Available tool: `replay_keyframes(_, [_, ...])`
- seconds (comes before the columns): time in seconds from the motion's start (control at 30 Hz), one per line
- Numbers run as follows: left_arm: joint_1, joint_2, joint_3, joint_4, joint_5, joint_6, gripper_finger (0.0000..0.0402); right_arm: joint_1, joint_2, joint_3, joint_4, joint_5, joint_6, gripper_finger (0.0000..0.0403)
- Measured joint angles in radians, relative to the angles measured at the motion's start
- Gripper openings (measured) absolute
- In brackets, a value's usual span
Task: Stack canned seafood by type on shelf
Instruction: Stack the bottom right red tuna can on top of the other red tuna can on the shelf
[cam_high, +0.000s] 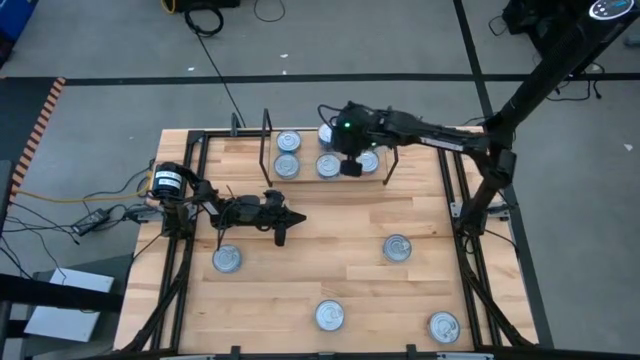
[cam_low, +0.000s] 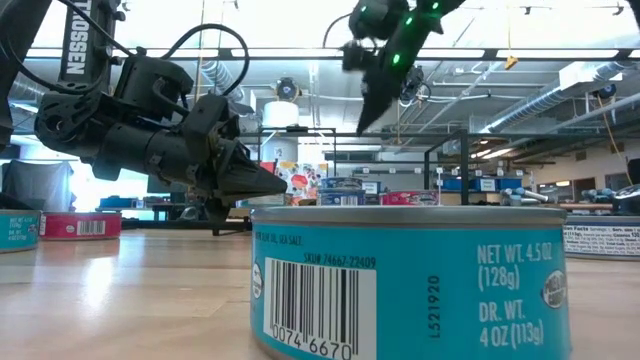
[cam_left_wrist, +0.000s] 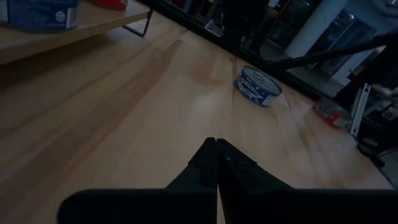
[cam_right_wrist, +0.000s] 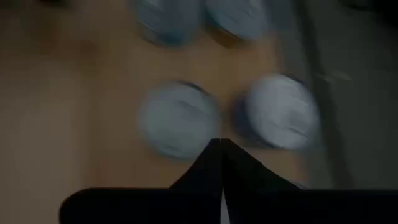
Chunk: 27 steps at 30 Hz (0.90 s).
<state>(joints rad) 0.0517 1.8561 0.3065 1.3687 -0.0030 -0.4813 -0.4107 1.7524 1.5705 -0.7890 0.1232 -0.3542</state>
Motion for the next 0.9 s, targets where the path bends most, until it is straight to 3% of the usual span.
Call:
replay_keyframes(0.1, [0.0, 0.0, 0.0, 0.001, 0.0, 0.041, 0.0003, 0.035, -0.052, -0.017, 0.021, -0.194, 0.077, 0.0012])
replay_keyframes(0.23, [0.0, 0.0, 0.011, 0.001, 0.0, 0.074, 0.0003, 0.129, -0.119, -0.084, 0.145, -0.221, 0.189, 0.0005])
replay_keyframes(0.37, [0.0, 0.0, 0.039, 0.006, 0.014, 0.111, 0.0003, 0.233, -0.19, -0.239, 0.374, -0.21, 0.359, 0.0004])
replay_keyframes(0.5, [0.001, 0.0, 0.08, 0.009, 0.073, 0.116, 0.0003, 0.34, -0.257, -0.422, 0.564, -0.144, 0.554, 0.0002])
replay_keyframes(0.6, [0.001, 0.0, 0.117, 0.002, 0.132, 0.117, 0.0003, 0.422, -0.32, -0.511, 0.634, -0.036, 0.684, 0.0002])
replay_keyframes(0.8, [0.001, 0.0, 0.185, -0.035, 0.213, 0.118, 0.0003, 0.599, -0.444, -0.56, 0.574, 0.158, 0.856, 0.0001])
replay_keyframes(0.9, [0.001, 0.001, 0.225, -0.072, 0.241, 0.118, 0.0003, 0.672, -0.495, -0.56, 0.51, 0.192, 0.936, 0.0001])
